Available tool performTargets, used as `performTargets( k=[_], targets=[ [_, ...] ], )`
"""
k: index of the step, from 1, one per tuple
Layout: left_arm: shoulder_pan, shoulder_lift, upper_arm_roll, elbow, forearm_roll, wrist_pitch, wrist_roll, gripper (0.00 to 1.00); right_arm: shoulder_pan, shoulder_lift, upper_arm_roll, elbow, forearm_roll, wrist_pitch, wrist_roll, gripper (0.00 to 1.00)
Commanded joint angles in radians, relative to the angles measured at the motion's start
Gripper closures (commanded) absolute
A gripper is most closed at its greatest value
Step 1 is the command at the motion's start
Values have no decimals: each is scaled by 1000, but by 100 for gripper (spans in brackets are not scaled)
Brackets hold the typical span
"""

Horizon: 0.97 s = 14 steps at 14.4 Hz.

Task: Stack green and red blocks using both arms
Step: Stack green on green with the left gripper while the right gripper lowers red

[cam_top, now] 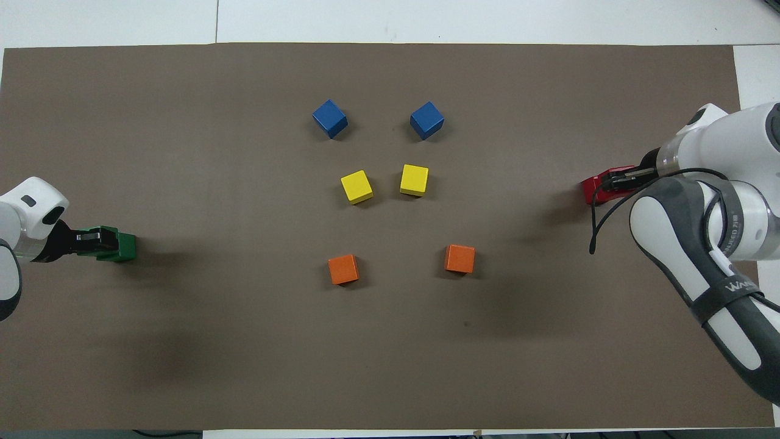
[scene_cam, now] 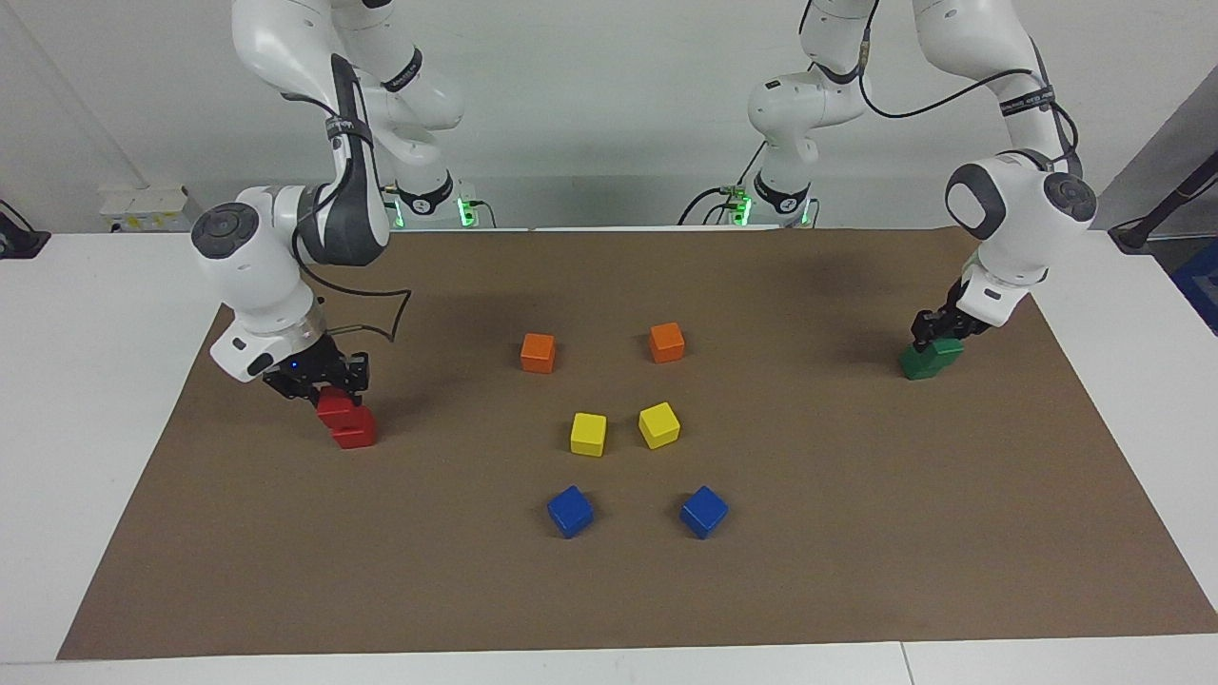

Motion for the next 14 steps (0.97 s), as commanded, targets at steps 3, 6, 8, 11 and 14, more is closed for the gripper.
performTargets(
  k=[3,6,8,11,14],
  targets=[
    [-16,-35,8,-46,27,31,-11,100,-6,-24,5,-45,-11,57,-39,100],
    [-16,-41,9,-61,27,31,40,4,-6,-19,5,-43,-11,62,-36,100],
    [-14,-43,9,-67,27,29,41,0,-6,-16,5,-48,-11,85,-38,100],
    [-14,-44,9,-67,27,23,43,0,-6,-16,5,-53,-11,86,-36,100],
    [-14,-43,9,-60,27,19,43,0,-6,-18,5,-59,-11,86,-36,100]
  ],
)
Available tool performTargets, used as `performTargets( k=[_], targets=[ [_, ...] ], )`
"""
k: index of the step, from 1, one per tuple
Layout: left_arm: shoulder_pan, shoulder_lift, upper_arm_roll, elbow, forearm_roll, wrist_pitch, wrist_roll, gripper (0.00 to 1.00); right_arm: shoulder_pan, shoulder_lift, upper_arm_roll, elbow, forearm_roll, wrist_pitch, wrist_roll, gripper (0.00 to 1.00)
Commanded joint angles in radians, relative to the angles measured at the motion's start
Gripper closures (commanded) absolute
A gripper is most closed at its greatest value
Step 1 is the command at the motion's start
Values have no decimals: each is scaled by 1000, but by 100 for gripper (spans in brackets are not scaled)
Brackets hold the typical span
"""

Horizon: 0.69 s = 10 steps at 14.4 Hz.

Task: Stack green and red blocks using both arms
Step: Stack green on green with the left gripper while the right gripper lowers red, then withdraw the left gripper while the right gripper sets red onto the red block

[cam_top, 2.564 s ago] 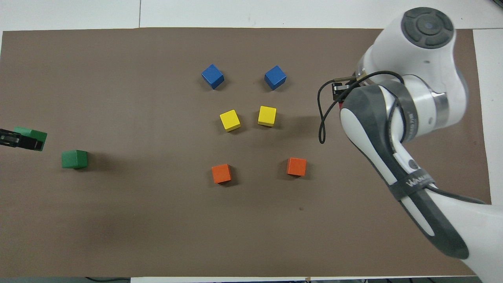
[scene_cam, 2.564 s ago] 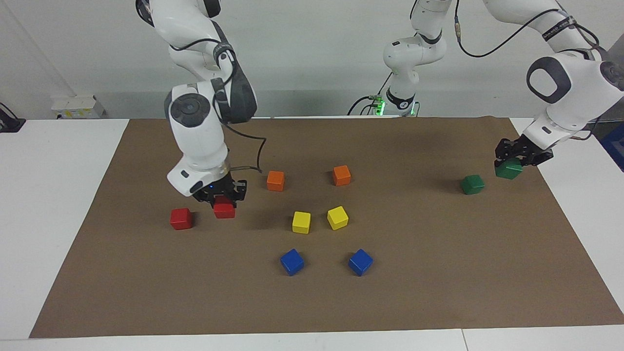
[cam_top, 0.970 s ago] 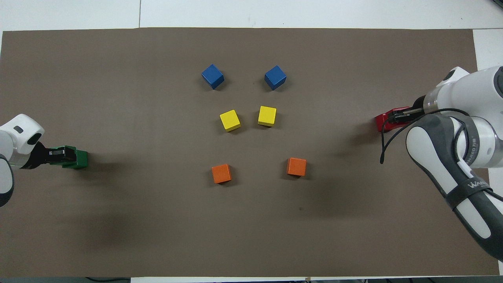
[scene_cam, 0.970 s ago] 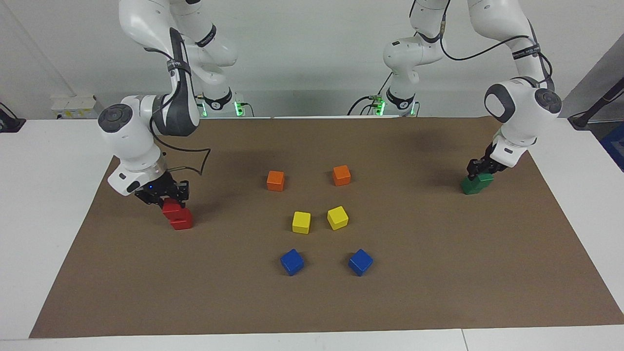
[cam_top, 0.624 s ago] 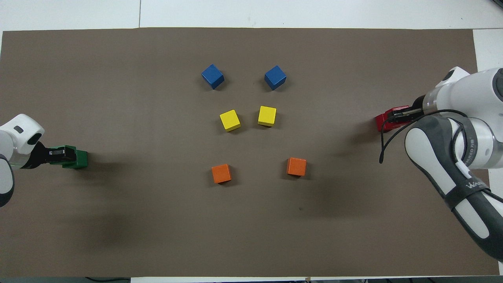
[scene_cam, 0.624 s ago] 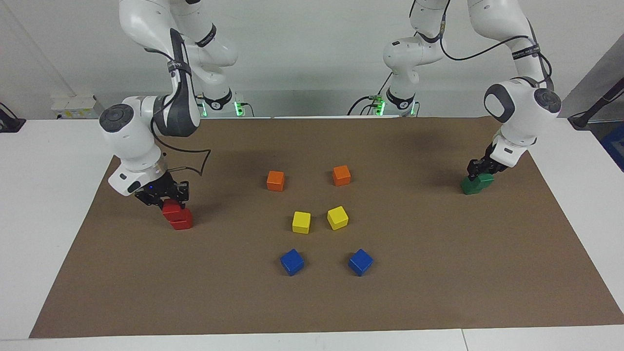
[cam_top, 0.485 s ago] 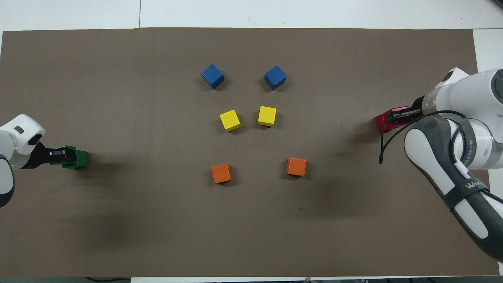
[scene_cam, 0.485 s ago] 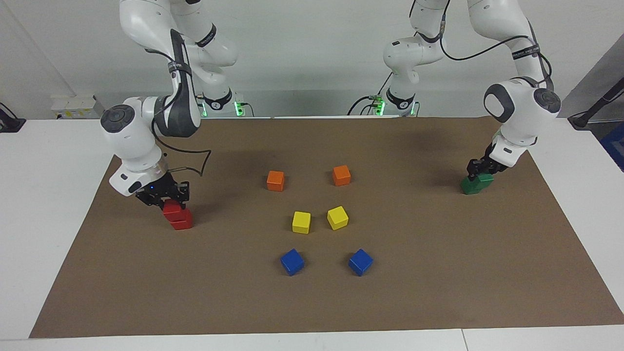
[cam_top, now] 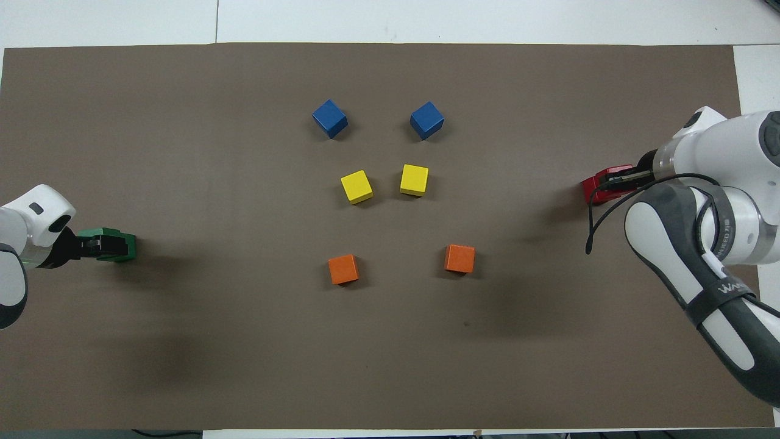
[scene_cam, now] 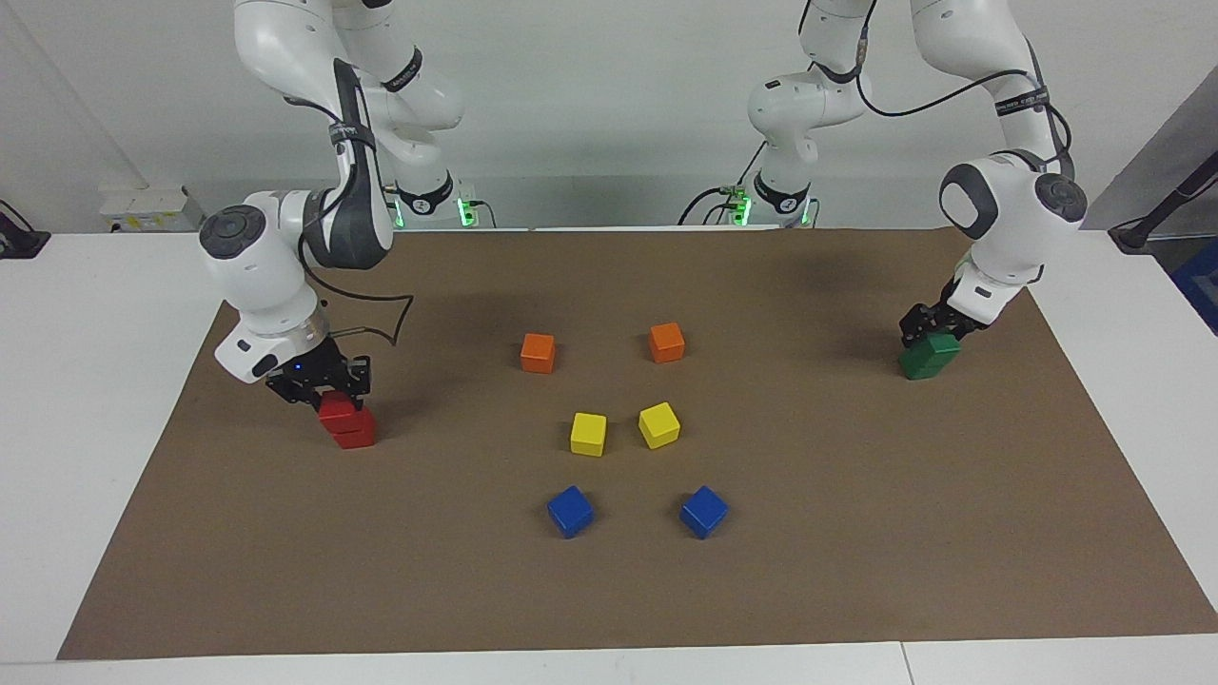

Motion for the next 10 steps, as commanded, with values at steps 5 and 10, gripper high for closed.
performTargets(
  k=[5,10],
  targets=[
    [-11,-19,10,85,23,-76,2,0,-6,-12,5,-35,-8,38,-26,100],
    [-14,-13,4,310,23,-268,2,0,-9,-12,5,-37,-8,36,-22,100]
  ],
)
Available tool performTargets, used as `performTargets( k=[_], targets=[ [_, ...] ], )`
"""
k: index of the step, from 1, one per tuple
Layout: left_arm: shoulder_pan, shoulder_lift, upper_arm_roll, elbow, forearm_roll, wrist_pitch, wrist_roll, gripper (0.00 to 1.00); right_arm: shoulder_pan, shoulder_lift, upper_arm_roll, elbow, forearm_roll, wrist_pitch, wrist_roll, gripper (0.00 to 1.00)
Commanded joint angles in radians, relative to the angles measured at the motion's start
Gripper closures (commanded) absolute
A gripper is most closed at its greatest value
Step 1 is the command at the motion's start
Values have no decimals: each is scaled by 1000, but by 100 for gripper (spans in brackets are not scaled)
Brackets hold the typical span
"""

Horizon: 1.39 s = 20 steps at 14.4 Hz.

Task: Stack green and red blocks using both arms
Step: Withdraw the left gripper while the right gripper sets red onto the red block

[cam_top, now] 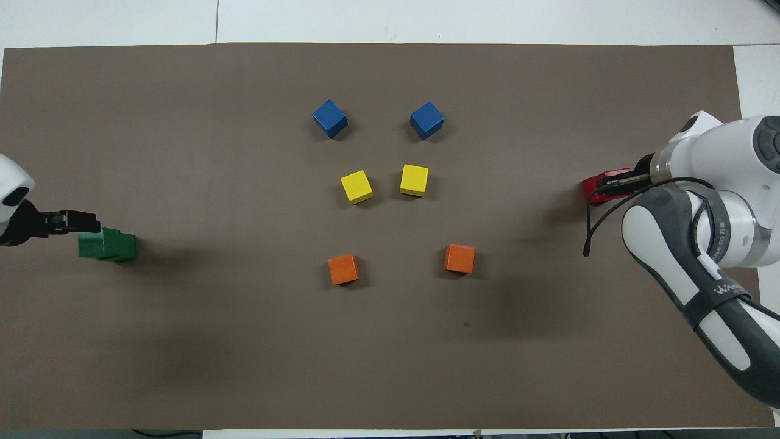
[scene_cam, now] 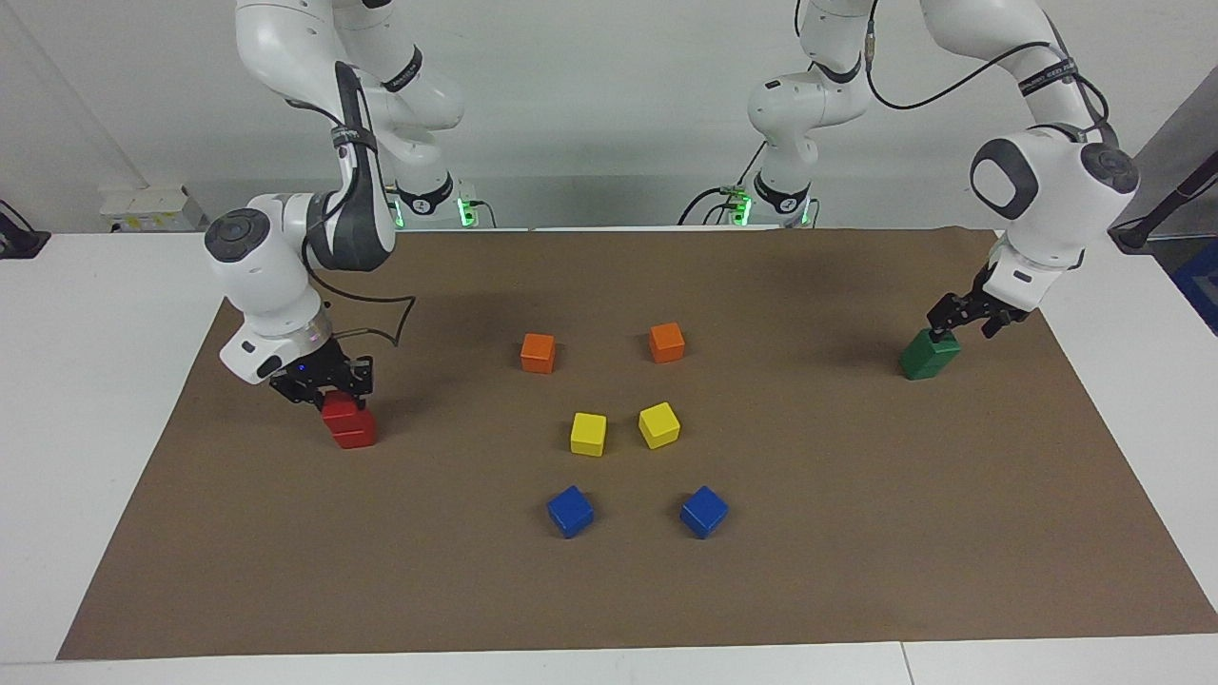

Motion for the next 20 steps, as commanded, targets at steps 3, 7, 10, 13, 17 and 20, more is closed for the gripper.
performTargets(
  k=[3,7,10,13,17,20],
  targets=[
    [-58,-37,1,172,23,-193,-6,0,-17,-12,6,-21,-8,24,-19,100],
    [-61,-63,-22,302,11,-342,-12,0,-17,-12,6,-21,-8,26,-16,100],
    [-61,-62,-69,365,8,-391,-56,0,-14,-12,6,-23,-8,55,-15,68],
    [-61,-45,-70,451,-28,-495,-125,0,-12,-12,6,-26,-8,58,-14,37],
    [-62,-46,-73,459,-26,-540,-133,0,-8,-12,6,-27,-8,58,1,28],
    [-62,-48,-76,447,-22,-517,-144,0,-8,-12,6,-27,-8,58,1,26]
  ],
)
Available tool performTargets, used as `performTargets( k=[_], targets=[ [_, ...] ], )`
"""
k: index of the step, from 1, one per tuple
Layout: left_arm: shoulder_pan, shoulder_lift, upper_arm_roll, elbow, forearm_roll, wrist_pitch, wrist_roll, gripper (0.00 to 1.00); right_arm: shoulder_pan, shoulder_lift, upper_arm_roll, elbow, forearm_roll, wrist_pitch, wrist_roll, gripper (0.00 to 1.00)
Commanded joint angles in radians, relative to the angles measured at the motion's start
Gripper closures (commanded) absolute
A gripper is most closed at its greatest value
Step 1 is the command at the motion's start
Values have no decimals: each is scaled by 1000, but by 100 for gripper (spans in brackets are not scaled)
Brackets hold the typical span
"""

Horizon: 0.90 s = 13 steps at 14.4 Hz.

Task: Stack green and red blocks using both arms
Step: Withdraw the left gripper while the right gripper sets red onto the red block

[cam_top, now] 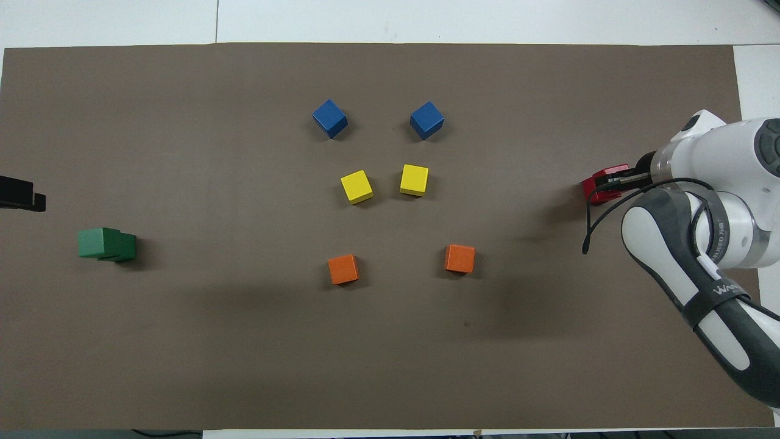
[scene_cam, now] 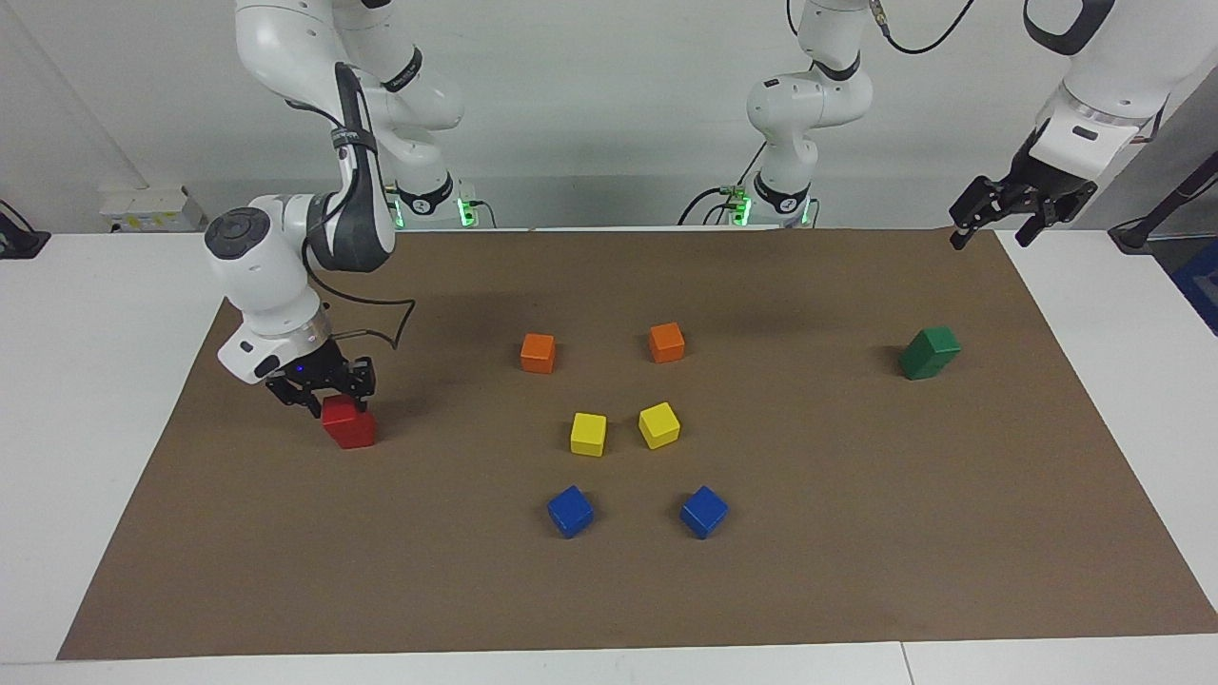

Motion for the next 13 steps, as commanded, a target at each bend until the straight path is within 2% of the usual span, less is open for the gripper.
performTargets(
  k=[1,3,6,8,13],
  targets=[
    [-4,14,0,14,-5,-8,-18,0,-6,-12,7,-20,-8,21,1,23],
    [-5,14,-2,16,7,-19,-18,0,-6,-12,7,-19,-8,11,3,0],
    [-5,13,-17,14,24,-42,-18,0,-14,-21,7,9,-6,-44,0,0],
    [-25,13,-35,16,47,-39,-18,0,-11,-44,7,78,9,-162,3,0],
    [-40,11,-40,16,44,-37,-18,0,-3,-225,11,132,11,-342,46,0]
  ],
)
